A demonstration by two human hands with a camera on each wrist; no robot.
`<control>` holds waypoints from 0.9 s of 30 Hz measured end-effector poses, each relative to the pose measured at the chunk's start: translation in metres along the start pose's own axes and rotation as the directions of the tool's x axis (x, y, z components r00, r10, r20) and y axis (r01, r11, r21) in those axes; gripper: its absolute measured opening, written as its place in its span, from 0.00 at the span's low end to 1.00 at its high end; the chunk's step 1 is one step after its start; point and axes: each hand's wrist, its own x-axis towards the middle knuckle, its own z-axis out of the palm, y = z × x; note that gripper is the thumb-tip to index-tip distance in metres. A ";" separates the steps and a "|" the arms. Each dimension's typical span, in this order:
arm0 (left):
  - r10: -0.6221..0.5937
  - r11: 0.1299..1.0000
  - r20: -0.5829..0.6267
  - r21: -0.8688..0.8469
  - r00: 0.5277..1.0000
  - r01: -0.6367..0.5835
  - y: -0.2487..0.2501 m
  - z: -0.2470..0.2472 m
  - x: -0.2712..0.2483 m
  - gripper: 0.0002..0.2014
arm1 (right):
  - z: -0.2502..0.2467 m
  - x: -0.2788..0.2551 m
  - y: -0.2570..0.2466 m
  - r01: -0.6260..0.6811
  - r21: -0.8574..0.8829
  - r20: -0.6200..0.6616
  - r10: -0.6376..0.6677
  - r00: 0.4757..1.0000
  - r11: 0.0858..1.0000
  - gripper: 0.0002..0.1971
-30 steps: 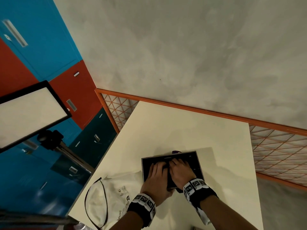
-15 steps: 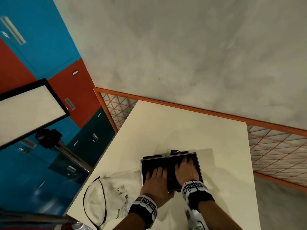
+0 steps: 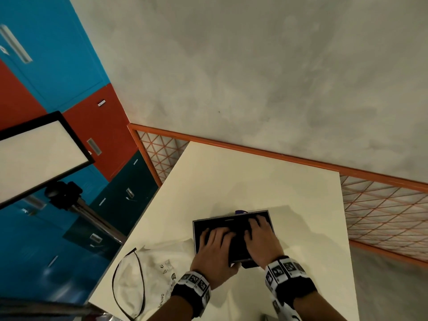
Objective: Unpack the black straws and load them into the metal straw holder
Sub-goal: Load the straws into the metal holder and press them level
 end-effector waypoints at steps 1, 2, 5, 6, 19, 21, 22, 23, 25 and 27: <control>0.013 1.000 -0.015 -0.016 1.000 -0.013 -0.001 -0.003 0.001 0.28 | -0.006 -0.006 0.000 0.068 -0.010 -0.035 -0.069 0.997 0.998 0.13; 0.032 0.999 -0.003 -0.023 0.999 -0.033 -0.003 -0.005 0.002 0.24 | -0.009 -0.011 0.000 0.130 -0.020 -0.033 -0.131 0.991 0.991 0.11; 0.092 0.995 0.134 -0.058 0.987 -0.084 -0.009 -0.004 0.007 0.17 | -0.015 -0.026 0.003 0.276 -0.018 0.153 -0.270 0.950 0.961 0.12; 0.083 0.994 0.183 -0.079 0.980 -0.070 -0.010 -0.003 0.008 0.18 | -0.013 -0.031 0.006 0.317 -0.043 0.221 -0.300 0.928 0.948 0.12; -0.013 0.971 0.339 -0.219 0.941 0.092 -0.010 0.004 0.010 0.21 | -0.006 -0.025 -0.015 0.398 -0.164 0.599 -0.229 0.767 0.903 0.20; -0.034 0.960 0.333 -0.252 0.942 0.124 -0.011 0.003 0.010 0.21 | -0.006 -0.022 -0.019 0.388 -0.199 0.634 -0.184 0.751 0.900 0.21; -0.057 0.953 0.335 -0.262 0.940 0.151 -0.011 0.002 0.011 0.19 | -0.006 -0.021 -0.019 0.388 -0.206 0.644 -0.174 0.745 0.899 0.21; -0.081 0.948 0.351 -0.263 0.933 0.181 -0.011 0.001 0.011 0.18 | -0.005 -0.020 -0.019 0.387 -0.206 0.649 -0.171 0.741 0.899 0.21; -0.105 0.948 0.386 -0.238 0.916 0.209 -0.011 0.001 0.010 0.17 | -0.003 -0.019 -0.018 0.376 -0.195 0.645 -0.171 0.745 0.906 0.20; -0.111 0.953 0.420 -0.211 0.901 0.216 -0.011 0.003 0.009 0.18 | -0.002 -0.020 -0.017 0.350 -0.157 0.641 -0.175 0.747 0.923 0.21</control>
